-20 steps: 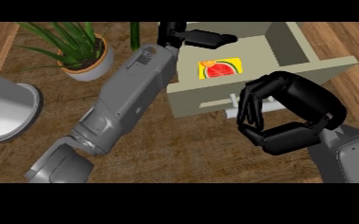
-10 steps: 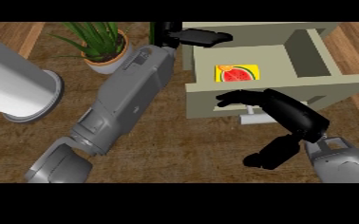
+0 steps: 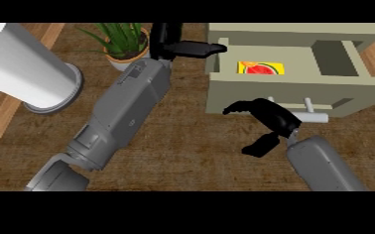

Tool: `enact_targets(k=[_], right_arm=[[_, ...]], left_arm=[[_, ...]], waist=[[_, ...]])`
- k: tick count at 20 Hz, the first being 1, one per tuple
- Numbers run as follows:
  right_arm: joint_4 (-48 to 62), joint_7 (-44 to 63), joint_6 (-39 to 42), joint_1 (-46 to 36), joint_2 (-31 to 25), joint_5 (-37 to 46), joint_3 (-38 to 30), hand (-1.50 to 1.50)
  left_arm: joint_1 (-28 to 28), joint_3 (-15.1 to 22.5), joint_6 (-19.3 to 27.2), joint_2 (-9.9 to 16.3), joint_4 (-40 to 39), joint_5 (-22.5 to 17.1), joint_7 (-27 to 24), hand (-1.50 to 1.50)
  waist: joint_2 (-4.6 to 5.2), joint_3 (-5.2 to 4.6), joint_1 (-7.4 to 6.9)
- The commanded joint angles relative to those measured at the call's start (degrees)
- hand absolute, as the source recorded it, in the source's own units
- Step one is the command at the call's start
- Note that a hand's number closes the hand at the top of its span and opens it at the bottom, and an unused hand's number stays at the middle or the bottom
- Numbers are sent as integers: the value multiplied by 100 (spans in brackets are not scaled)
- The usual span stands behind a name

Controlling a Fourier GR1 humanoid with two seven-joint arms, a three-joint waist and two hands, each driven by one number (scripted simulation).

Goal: Pick up the cup, place it into the drawer and close the drawer

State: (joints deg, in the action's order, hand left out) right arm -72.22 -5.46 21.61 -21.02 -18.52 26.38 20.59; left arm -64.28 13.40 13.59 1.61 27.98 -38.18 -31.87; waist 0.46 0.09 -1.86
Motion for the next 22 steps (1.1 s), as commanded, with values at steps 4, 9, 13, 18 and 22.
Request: enact_targets(k=[4,9,13,18,22], right_arm=[[2607,-896,-728,-1253,339,414,-433,150],[3486,-1462,-945,-2069,77,189,-1090,150],[4012,-1628,-1295,-2678,109,22,-1520,150],[4431,-1612,-1350,-3090,-332,-133,-1910,150],[4405,-1384,-1180,-3384,-468,-309,-2081,150]], left_arm=[[588,56,-336,269,642,-19,167,-150],[1146,95,-636,480,945,-24,36,-150],[1131,66,-793,789,1166,-62,313,-150],[1278,72,-999,948,1328,-100,422,-150],[1410,130,-1129,888,1376,-106,407,-150]], waist=[[20,10,-366],[70,17,-554],[100,22,-653],[162,23,-769],[224,13,-887]])
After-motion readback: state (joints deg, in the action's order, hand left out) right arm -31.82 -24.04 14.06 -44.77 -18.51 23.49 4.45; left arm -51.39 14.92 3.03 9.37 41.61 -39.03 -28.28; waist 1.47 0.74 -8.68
